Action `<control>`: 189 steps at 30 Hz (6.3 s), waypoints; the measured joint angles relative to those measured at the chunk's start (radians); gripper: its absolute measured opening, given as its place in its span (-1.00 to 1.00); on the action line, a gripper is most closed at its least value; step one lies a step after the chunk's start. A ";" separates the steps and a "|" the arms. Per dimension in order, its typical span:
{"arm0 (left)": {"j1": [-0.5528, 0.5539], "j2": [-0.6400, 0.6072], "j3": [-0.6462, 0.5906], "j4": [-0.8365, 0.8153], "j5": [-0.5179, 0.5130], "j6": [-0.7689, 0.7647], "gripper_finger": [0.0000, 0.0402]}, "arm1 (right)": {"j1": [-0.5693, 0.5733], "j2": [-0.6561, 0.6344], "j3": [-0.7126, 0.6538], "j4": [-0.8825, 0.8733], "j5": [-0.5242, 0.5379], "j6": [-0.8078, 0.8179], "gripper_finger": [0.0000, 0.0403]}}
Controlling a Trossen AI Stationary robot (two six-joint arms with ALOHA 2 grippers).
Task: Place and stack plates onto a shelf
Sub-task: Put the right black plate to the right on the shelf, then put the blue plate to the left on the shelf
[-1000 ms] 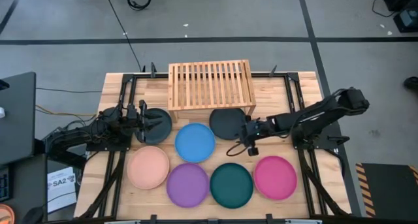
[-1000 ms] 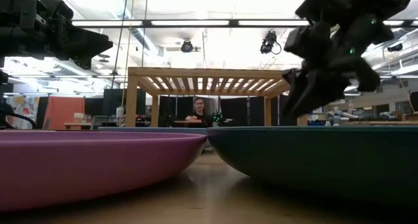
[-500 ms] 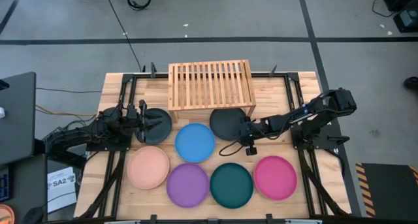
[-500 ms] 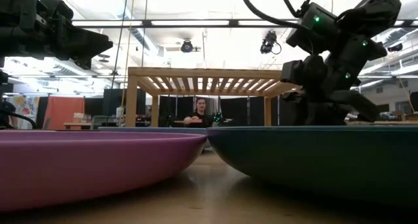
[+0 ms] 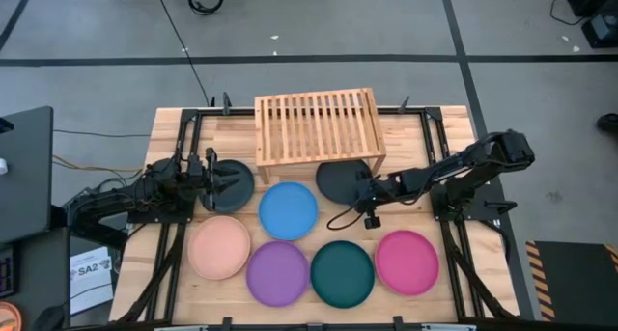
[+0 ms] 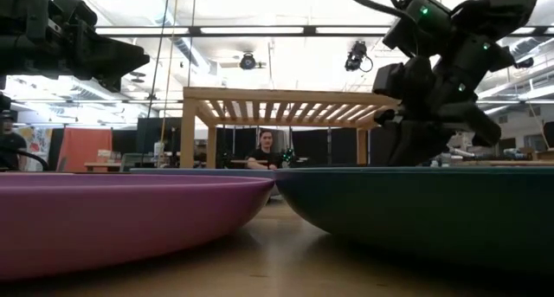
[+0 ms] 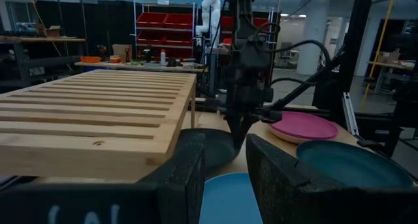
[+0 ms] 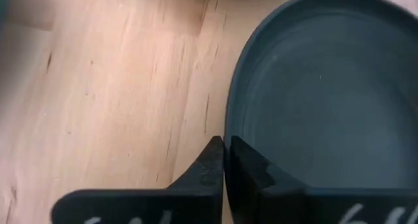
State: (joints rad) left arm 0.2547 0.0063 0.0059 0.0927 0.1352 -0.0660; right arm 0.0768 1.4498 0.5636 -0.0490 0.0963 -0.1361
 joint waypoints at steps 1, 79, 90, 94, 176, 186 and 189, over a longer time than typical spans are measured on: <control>0.000 0.000 0.000 0.000 0.000 0.000 -0.42 | 0.001 -0.010 0.000 -0.010 0.000 0.002 -0.93; 0.000 0.000 0.000 0.001 -0.042 0.000 -0.42 | -0.580 -0.402 0.301 -0.259 -0.325 -0.497 -0.91; 0.000 0.000 0.000 0.001 -0.042 0.000 -0.42 | -0.584 -0.305 0.334 -0.335 -0.296 -0.523 -0.91; 0.000 0.000 0.000 0.001 -0.042 0.000 -0.42 | -0.584 -0.311 0.335 -0.368 -0.273 -0.523 -0.91; -0.009 0.000 0.000 0.260 -0.036 -0.137 -0.42 | -0.383 -0.591 0.334 -0.326 -0.233 -0.267 -0.44; -0.133 0.050 0.010 0.424 -0.078 -0.122 -0.42 | -0.175 -0.595 0.333 -0.333 -0.267 -0.012 -0.43; -0.174 0.128 0.051 0.428 -0.088 -0.121 -0.42 | -0.109 -0.580 0.333 -0.336 -0.241 0.007 -0.43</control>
State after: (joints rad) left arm 0.0804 0.1346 0.0571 0.5206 0.0475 -0.1871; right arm -0.0326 0.8696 0.8963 -0.3847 -0.1452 -0.1293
